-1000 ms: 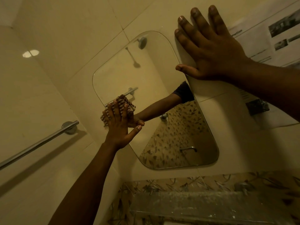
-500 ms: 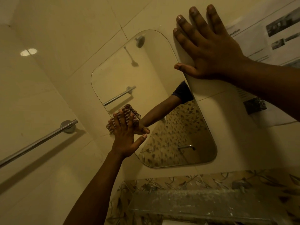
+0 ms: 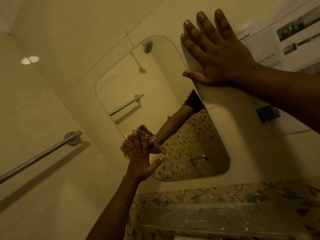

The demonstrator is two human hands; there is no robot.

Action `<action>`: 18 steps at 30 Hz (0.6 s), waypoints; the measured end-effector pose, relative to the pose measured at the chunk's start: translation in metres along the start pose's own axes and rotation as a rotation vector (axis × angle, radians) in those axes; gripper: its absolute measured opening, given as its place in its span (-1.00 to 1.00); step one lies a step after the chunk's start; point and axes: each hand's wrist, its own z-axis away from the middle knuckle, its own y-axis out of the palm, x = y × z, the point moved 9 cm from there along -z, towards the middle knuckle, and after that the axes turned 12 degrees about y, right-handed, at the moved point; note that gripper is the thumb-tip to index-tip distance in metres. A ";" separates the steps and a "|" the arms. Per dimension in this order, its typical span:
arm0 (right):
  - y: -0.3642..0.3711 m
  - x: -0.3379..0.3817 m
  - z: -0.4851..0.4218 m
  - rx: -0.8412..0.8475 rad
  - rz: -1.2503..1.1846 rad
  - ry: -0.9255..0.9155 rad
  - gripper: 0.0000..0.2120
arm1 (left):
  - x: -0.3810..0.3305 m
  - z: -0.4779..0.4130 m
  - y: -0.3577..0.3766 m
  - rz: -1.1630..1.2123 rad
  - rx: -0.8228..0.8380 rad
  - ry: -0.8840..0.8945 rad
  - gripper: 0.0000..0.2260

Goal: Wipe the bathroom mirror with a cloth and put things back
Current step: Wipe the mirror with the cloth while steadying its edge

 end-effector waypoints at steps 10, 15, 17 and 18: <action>-0.002 0.001 0.000 -0.055 0.005 -0.002 -0.08 | -0.026 0.033 0.043 0.053 0.074 -0.042 -0.02; -0.001 0.001 0.000 -0.043 0.005 0.000 -0.08 | -0.033 0.047 0.068 0.071 0.143 -0.118 0.02; -0.001 0.001 0.000 -0.031 0.002 -0.001 -0.08 | -0.036 0.049 0.071 0.068 0.160 -0.107 0.02; -0.001 0.001 0.000 -0.026 0.002 -0.002 -0.08 | -0.038 0.051 0.072 0.064 0.170 -0.097 0.02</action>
